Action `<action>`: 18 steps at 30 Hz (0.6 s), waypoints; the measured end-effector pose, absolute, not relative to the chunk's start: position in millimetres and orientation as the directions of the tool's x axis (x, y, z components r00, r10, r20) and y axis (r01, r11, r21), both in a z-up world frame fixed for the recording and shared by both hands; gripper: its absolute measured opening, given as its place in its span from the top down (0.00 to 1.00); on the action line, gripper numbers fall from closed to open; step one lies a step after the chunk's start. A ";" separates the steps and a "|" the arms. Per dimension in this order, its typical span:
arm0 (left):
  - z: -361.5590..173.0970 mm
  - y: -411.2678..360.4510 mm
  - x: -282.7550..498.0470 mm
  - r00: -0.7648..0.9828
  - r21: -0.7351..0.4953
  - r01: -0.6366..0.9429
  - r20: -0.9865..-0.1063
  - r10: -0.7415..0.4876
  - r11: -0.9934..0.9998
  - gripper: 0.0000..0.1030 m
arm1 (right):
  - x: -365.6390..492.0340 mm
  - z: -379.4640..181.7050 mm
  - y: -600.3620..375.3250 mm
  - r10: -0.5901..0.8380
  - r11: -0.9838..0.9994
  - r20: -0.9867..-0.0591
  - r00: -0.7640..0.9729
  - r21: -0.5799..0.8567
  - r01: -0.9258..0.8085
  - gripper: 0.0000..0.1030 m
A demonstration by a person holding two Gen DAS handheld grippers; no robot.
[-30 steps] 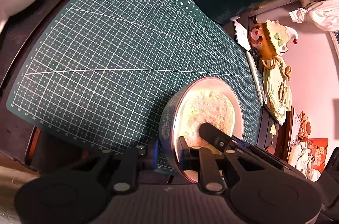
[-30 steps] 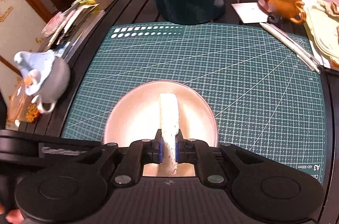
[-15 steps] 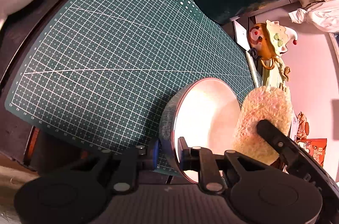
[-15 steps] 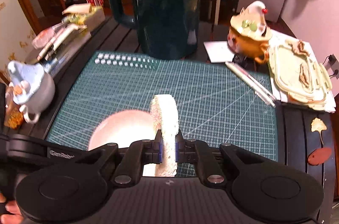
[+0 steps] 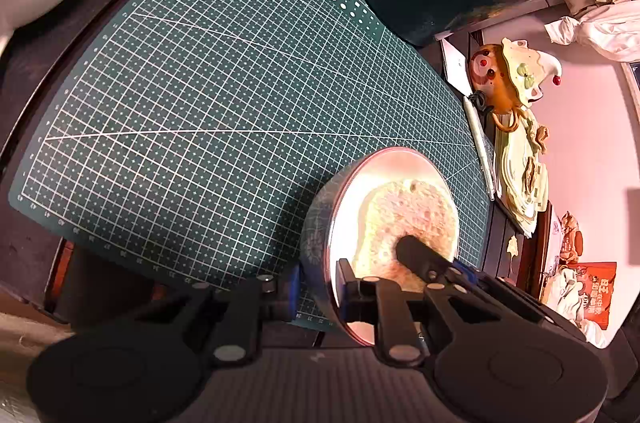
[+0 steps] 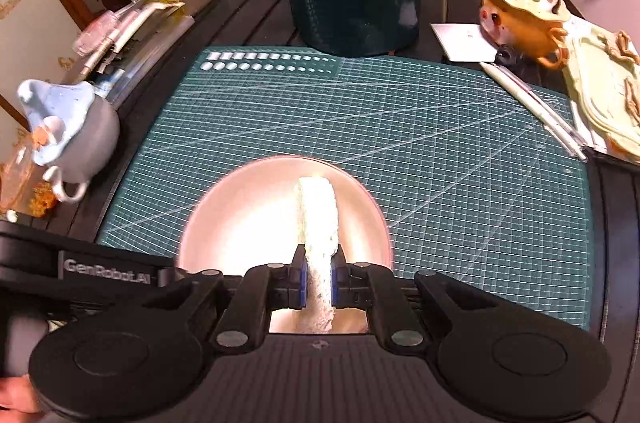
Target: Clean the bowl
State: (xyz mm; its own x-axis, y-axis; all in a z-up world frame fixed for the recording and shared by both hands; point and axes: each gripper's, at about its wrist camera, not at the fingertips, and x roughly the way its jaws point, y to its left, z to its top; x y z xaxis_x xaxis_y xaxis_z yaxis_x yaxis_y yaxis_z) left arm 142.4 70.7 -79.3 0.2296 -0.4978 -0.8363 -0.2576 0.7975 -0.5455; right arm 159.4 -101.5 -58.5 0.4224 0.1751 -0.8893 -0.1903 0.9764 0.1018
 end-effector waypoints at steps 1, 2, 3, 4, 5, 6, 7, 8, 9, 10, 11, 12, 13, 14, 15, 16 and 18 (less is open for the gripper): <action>-79.2 70.6 142.9 0.229 -0.545 -0.255 -0.836 -0.498 0.798 0.83 | 157.8 -55.5 -102.2 0.162 0.978 -0.889 0.429 0.087 -0.189 0.91; -79.2 70.6 142.8 0.229 -0.546 -0.255 -0.836 -0.499 0.798 0.83 | 156.6 -53.0 -103.0 0.150 0.980 -0.887 0.438 0.074 -0.186 0.91; -79.1 70.4 142.8 0.229 -0.546 -0.253 -0.836 -0.498 0.799 0.83 | 153.4 -45.5 -103.4 0.133 0.981 -0.877 0.462 0.049 -0.189 0.91; -79.0 70.2 142.8 0.229 -0.544 -0.252 -0.837 -0.497 0.800 0.83 | 151.4 -40.0 -104.7 0.133 0.981 -0.869 0.476 0.045 -0.191 0.91; -79.1 70.6 142.4 0.229 -0.544 -0.252 -0.837 -0.497 0.800 0.83 | 149.6 -34.8 -106.1 0.134 0.981 -0.862 0.489 0.044 -0.192 0.91; -79.1 70.3 142.4 0.229 -0.544 -0.251 -0.837 -0.497 0.800 0.83 | 146.9 -26.4 -110.2 0.135 0.981 -0.848 0.512 0.043 -0.188 0.91; -79.1 70.2 142.4 0.228 -0.544 -0.251 -0.837 -0.497 0.801 0.83 | 144.1 -17.6 -114.6 0.135 0.982 -0.833 0.536 0.042 -0.183 0.91; -79.3 70.1 142.8 0.228 -0.544 -0.251 -0.837 -0.497 0.801 0.83 | 142.5 -13.5 -117.6 0.135 0.983 -0.825 0.549 0.043 -0.176 0.91; -79.4 69.4 143.2 0.228 -0.543 -0.251 -0.838 -0.496 0.801 0.83 | 140.4 -5.7 -125.5 0.132 0.986 -0.809 0.573 0.048 -0.160 0.91; -79.5 69.2 143.6 0.228 -0.543 -0.251 -0.838 -0.496 0.801 0.83 | 140.6 -1.8 -133.1 0.124 0.988 -0.797 0.592 0.046 -0.145 0.91; -79.7 69.6 144.0 0.228 -0.542 -0.251 -0.838 -0.496 0.802 0.83 | 141.4 -1.6 -137.5 0.114 0.990 -0.793 0.598 0.043 -0.131 0.91; -79.5 69.5 144.2 0.230 -0.541 -0.250 -0.839 -0.494 0.803 0.83 | 144.2 -3.5 -146.6 0.090 0.995 -0.791 0.605 0.042 -0.093 0.91; -79.4 69.6 144.5 0.231 -0.540 -0.249 -0.839 -0.492 0.804 0.84 | 146.7 -6.6 -154.8 0.080 0.997 -0.793 0.603 0.052 -0.064 0.91; -79.2 69.6 144.9 0.233 -0.539 -0.248 -0.840 -0.491 0.805 0.84 | 148.3 -9.3 -157.9 0.080 0.997 -0.799 0.597 0.059 -0.054 0.91; -79.2 69.3 145.4 0.234 -0.538 -0.247 -0.840 -0.489 0.806 0.84 | 152.1 -15.5 -162.0 0.099 0.995 -0.812 0.576 0.081 -0.058 0.91; -79.3 69.4 145.7 0.235 -0.537 -0.246 -0.841 -0.488 0.807 0.84 | 155.5 -22.0 -163.3 0.133 0.991 -0.824 0.551 0.114 -0.068 0.91; -79.3 70.4 146.2 0.237 -0.536 -0.245 -0.841 -0.486 0.808 0.85 | 162.7 -36.2 -164.5 0.209 0.977 -0.846 0.490 0.197 -0.075 0.91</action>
State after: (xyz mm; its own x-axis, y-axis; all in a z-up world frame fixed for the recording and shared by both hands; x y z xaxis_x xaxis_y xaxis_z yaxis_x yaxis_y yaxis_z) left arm 146.2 70.4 -79.3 0.2372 -0.4864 -0.8409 -0.2454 0.8076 -0.5363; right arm 162.7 -164.5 -36.2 0.4901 0.2087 -0.8463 -0.0753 0.9774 0.1974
